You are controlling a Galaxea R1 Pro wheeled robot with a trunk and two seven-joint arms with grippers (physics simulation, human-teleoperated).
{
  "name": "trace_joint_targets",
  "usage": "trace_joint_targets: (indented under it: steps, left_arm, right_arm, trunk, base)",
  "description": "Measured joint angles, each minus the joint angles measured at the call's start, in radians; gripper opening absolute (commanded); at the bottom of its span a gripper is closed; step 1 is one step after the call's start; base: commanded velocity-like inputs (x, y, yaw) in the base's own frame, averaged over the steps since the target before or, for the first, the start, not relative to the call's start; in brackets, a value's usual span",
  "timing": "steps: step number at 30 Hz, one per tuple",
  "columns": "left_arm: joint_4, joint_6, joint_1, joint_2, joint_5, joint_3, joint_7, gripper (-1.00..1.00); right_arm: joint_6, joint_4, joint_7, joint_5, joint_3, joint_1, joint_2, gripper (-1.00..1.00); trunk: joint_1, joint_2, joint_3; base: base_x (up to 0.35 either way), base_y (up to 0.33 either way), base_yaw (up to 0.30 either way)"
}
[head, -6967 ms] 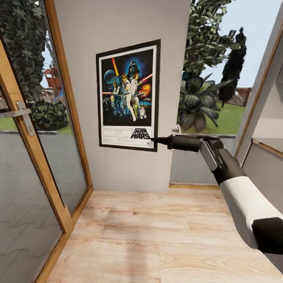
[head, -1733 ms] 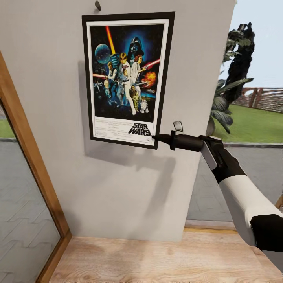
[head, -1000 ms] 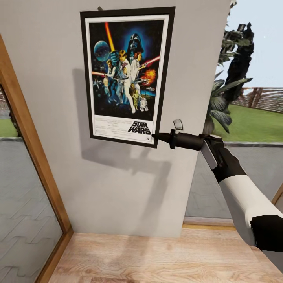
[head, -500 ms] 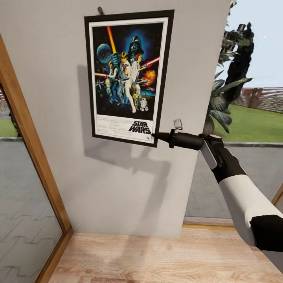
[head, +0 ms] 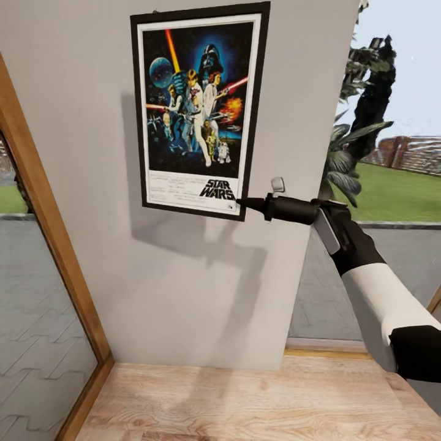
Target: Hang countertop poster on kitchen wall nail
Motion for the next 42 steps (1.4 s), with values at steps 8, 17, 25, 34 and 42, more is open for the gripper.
trace_joint_targets:
  steps: [8,17,25,34,42]
  left_arm:
    - [0.0,0.0,0.0,0.0,0.0,0.0,0.0,1.0]
    - [-0.002,0.0,0.0,0.0,0.0,0.0,-0.001,1.0]
    - [-0.002,0.0,0.0,0.0,0.0,0.0,-0.001,1.0]
    - [-0.002,0.0,0.0,0.0,0.0,0.0,0.0,1.0]
    - [-0.003,0.0,0.0,0.0,0.0,0.0,0.0,1.0]
  right_arm:
    - [0.014,0.005,-0.002,0.002,0.0,-0.037,0.011,-1.0]
    - [0.018,0.012,-0.051,0.001,0.002,-0.071,0.04,-1.0]
    - [0.018,0.012,-0.051,0.001,0.002,-0.071,0.04,-1.0]
    - [0.017,0.012,-0.051,0.001,0.002,-0.071,0.04,-1.0]
    - [0.017,0.012,-0.051,0.001,0.002,-0.071,0.04,-1.0]
  trunk:
    - [0.0,0.0,0.0]
    - [0.0,0.0,0.002]
    - [0.0,0.0,0.012]
    - [0.0,0.0,0.015]
    - [-0.019,0.035,0.031]
  base:
    - [0.0,0.0,0.0]
    - [0.0,0.0,0.0]
    - [0.0,0.0,0.0]
    - [0.0,0.0,0.0]
    - [0.0,0.0,0.0]
